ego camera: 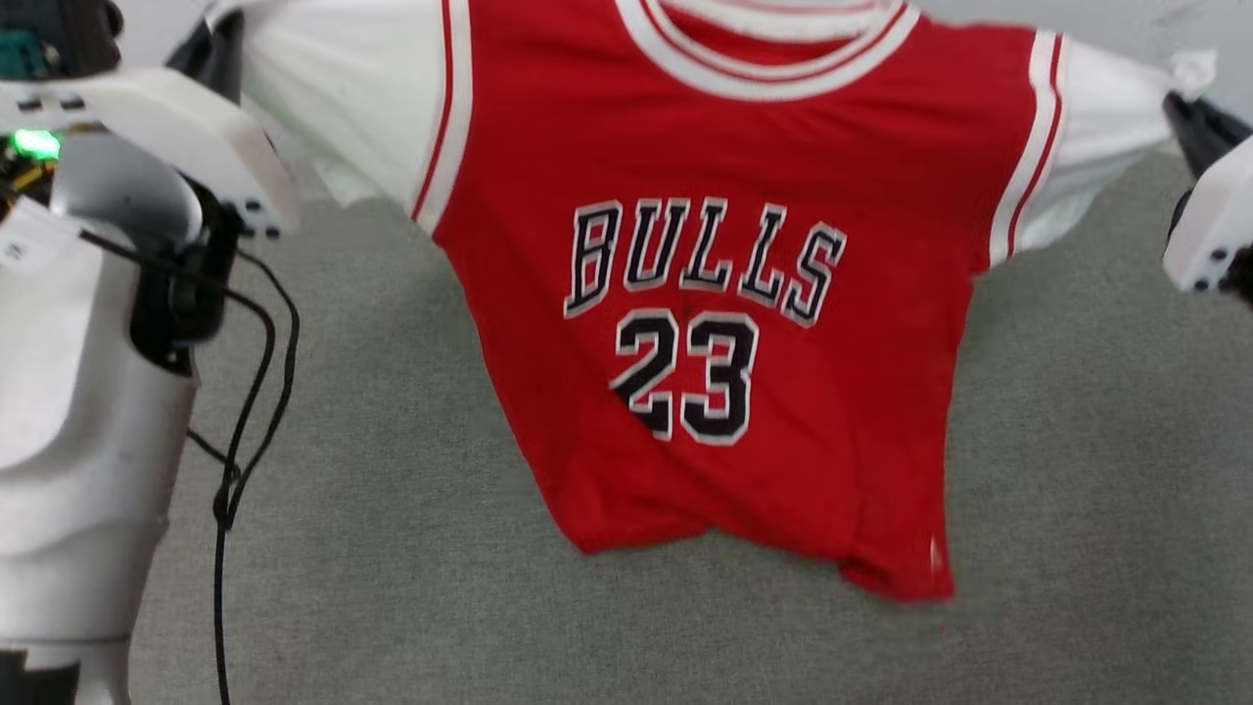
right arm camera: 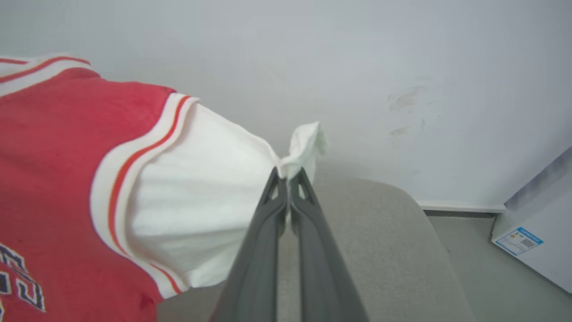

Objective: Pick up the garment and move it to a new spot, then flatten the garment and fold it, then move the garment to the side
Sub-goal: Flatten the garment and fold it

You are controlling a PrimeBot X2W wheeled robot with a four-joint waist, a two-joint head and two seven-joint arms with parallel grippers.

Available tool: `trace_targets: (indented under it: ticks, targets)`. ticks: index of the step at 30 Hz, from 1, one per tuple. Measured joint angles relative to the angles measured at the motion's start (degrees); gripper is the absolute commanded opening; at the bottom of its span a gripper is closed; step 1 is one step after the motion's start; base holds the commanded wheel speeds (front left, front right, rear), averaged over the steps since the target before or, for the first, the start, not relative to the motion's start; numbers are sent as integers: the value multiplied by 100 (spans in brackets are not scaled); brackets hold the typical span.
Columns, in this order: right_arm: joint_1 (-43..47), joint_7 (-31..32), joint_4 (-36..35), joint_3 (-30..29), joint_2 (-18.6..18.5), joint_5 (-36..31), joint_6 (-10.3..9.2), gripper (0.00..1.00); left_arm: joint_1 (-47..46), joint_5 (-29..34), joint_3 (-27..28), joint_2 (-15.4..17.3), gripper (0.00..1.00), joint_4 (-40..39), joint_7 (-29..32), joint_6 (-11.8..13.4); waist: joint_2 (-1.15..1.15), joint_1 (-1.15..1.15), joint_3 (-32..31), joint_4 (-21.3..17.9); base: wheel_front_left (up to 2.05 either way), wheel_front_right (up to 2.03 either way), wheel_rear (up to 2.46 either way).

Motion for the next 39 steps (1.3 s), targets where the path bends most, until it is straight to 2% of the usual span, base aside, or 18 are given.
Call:
trace_targets:
  ticks: [6,11,19,25,31,39]
  targets:
    - [-1388,-542,467,-326,102,-124,2,0,-1462,131,134,-167,0,767,-544,-85,0,0,443,-25,0,0,0]
    - [-2558,-917,783,-437,177,-285,2,0,-2649,246,246,-181,0,1225,-935,-130,0,0,935,-70,0,0,0]
    - [-3922,-1356,1226,-237,240,-376,2,0,-3863,368,272,-131,0,1722,-1238,-254,0,1,1788,-147,0,0,0]
    - [-4314,-1629,1638,127,332,-232,1,0,-4047,257,305,-186,0,2141,-1383,-411,0,1,2350,-171,0,0,0]
    - [-4308,-1960,2049,539,377,52,0,0,-3981,71,336,-294,0,2583,-1631,-662,0,2,2739,-164,0,0,0]
    - [-3392,-2401,2412,1078,371,580,-1,0,-2980,-137,334,-456,0,2896,-2083,-971,0,1,2433,-126,0,0,0]
